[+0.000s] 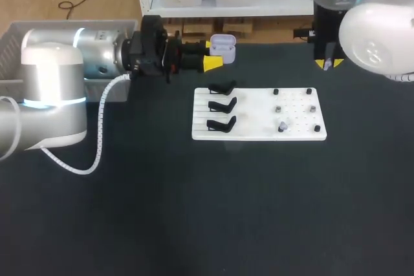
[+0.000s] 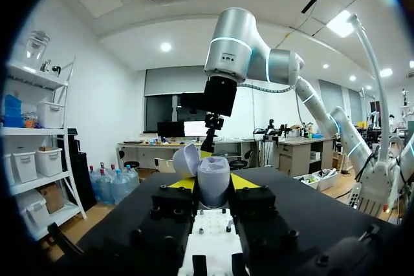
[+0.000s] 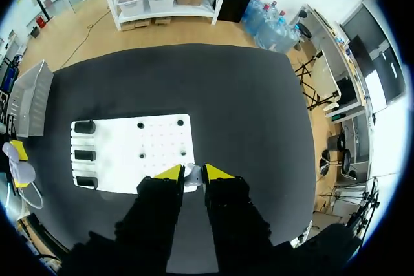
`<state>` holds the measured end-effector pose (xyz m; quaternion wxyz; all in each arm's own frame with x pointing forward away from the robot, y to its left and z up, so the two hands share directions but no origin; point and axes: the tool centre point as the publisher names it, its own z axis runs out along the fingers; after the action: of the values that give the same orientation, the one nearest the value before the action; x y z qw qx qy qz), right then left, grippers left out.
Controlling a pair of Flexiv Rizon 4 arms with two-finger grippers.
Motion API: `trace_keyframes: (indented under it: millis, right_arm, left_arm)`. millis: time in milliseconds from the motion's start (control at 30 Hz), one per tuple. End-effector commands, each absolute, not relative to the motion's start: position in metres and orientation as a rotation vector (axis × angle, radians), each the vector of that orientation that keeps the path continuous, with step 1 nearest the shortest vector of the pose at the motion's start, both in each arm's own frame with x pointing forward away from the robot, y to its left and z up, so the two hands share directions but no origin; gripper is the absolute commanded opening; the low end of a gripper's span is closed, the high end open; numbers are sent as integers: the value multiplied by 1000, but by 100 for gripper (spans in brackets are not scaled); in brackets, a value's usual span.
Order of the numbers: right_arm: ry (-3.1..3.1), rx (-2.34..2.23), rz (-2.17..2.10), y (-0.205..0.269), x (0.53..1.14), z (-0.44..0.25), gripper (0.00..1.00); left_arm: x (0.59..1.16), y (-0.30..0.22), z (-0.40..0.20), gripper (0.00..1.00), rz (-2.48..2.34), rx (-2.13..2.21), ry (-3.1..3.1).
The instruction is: Pick up each earbud case from the left stands, insert the matching earbuds, close the lid, and place the case in the box.
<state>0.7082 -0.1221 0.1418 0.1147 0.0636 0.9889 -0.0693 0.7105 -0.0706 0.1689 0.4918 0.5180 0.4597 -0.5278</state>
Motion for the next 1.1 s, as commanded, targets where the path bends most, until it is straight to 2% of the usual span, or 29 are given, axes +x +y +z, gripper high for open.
trace_keyframes:
  millis: [33, 233, 433, 833, 1100]
  right_arm:
    - [2895, 188, -202, -122, 707, 142, 0]
    - [2826, 220, -290, -99, 698, 200, 0]
    - [2863, 341, -286, -74, 685, 229, 0]
    - [2883, 444, -200, -16, 668, 235, 0]
    - [2883, 444, -200, -16, 668, 235, 0]
  left_arm:
    - [709, -70, 168, 0, -1277, 1254, 1117]
    - [709, -70, 168, 0, -1277, 1254, 1117]
    - [709, -70, 168, 0, -1277, 1254, 1117]
    - [709, -70, 168, 0, -1277, 1254, 1117]
    - [709, -70, 168, 0, -1277, 1254, 1117]
